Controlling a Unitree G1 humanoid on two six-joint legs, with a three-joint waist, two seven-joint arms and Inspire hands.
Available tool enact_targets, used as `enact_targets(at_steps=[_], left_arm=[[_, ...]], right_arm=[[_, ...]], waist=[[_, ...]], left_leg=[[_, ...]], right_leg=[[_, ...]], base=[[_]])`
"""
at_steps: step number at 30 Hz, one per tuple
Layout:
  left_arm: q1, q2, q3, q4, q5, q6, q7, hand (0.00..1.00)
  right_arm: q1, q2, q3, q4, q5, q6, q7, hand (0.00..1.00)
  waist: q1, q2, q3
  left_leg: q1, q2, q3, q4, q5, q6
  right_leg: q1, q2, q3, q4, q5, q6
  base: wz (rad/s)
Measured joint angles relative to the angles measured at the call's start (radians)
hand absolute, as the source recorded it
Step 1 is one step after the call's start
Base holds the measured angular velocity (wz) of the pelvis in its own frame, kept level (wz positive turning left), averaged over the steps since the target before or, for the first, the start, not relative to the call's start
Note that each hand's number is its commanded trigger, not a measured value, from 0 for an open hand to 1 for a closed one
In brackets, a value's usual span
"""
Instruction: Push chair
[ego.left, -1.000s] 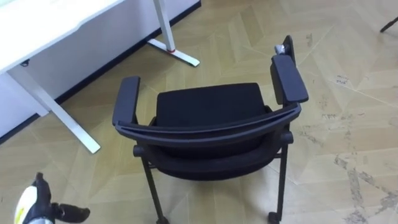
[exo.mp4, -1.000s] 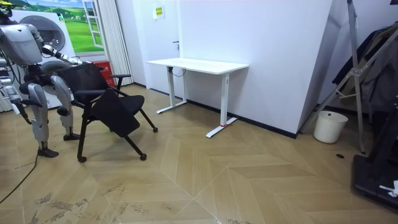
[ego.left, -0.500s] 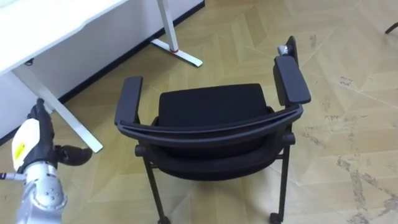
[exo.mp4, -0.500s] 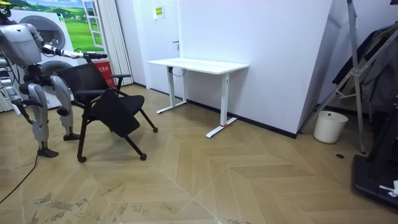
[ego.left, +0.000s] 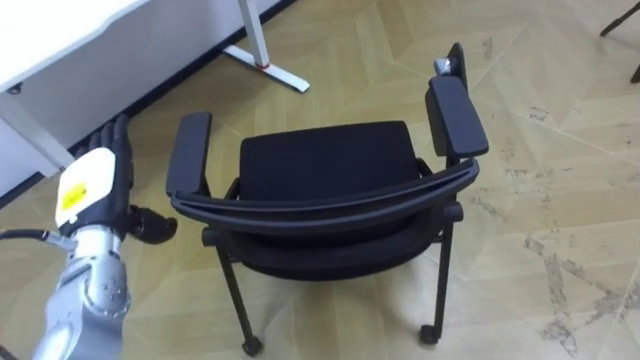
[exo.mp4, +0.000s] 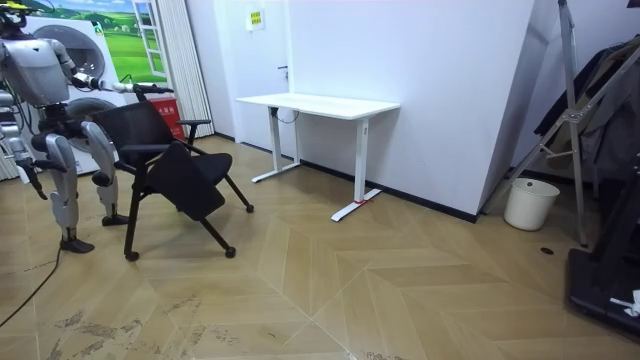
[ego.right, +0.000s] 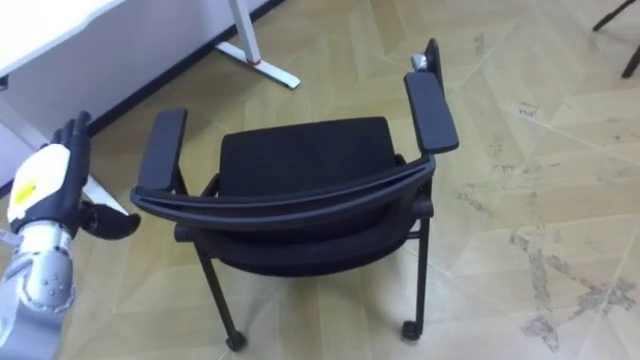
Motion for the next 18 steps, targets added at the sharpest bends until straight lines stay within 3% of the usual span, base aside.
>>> enact_targets(at_steps=[5, 12, 18], left_arm=[[-0.001, 0.0, -0.042, 0.0, 0.078, 0.026, -0.062, 0.0], [-0.001, 0.0, -0.053, -0.042, 0.108, 0.044, -0.149, 0.0], [-0.008, 0.0, -0.081, -0.123, 0.125, 0.063, -0.205, 0.0]], right_arm=[[-0.002, 0.0, 0.008, 0.0, -0.001, 0.0, 0.002, 0.0], [-0.013, 0.0, 0.015, 0.0, -0.001, -0.001, 0.005, 0.0], [-0.013, -0.004, 0.015, 0.003, 0.008, -0.002, 0.019, 0.0]], waist=[[-0.003, 0.004, -0.0029], [-0.009, 0.003, -0.0032], [-0.025, 0.02, -0.0046]], left_leg=[[0.001, 0.0, -0.004, 0.001, 0.0, 0.0], [-0.012, 0.001, -0.005, 0.01, 0.0, 0.0], [-0.02, 0.002, -0.017, 0.022, 0.0, 0.001]], right_leg=[[-0.001, 0.0, 0.0, 0.0, 0.0, 0.0], [-0.01, 0.001, -0.001, 0.003, 0.0, 0.0], [-0.006, 0.005, 0.0, 0.003, 0.0, -0.001]], base=[[0.0], [0.01], [0.04]])
